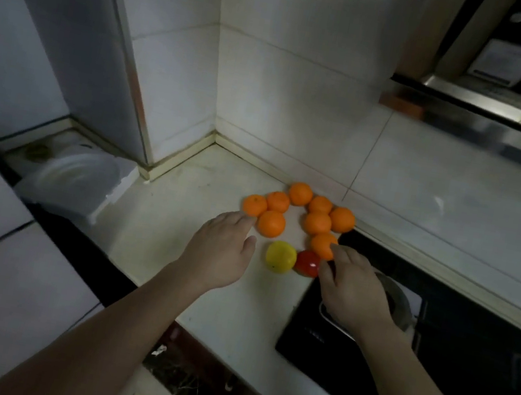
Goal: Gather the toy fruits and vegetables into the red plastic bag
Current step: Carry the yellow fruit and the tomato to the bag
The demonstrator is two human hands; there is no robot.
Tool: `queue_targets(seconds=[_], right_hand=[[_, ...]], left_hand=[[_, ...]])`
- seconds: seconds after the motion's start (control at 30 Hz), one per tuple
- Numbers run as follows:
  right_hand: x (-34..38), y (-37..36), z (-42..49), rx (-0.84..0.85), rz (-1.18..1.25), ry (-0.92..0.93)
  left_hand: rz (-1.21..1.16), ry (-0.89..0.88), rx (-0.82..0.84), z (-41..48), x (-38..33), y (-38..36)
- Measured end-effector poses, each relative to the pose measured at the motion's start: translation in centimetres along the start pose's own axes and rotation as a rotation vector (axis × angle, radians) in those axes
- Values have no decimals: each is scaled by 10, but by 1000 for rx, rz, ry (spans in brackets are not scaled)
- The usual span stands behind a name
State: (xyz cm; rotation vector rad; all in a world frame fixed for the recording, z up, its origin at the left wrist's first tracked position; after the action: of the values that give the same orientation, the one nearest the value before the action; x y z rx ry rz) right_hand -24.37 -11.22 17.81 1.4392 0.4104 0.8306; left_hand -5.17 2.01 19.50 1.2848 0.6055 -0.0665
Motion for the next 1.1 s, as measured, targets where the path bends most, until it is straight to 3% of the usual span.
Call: queue_targets(seconds=[0.43, 0.73, 1.1], right_hand=[[-60, -104, 77, 230, 7, -88], [-79, -153, 103, 335, 11, -24], [-86, -182, 109, 319, 7, -56]], left_hand=[[-29, 35, 217, 95, 31, -117], [-101, 54, 344, 123, 45, -191], [-183, 82, 313, 131, 63, -215]])
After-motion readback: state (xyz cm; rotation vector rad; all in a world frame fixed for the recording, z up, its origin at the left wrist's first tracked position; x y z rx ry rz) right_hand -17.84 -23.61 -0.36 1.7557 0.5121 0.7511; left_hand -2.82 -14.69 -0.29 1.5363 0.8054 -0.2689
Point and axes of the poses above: each hand's wrist, its own z-axis towards the middle knuckle, its own y-axis out of the back of the hand, x = y × z, the point moved 4 cm from there along z, towards the middle knuckle, and after that the axes turned 5 degrees about -z, right-handed, at the moved point
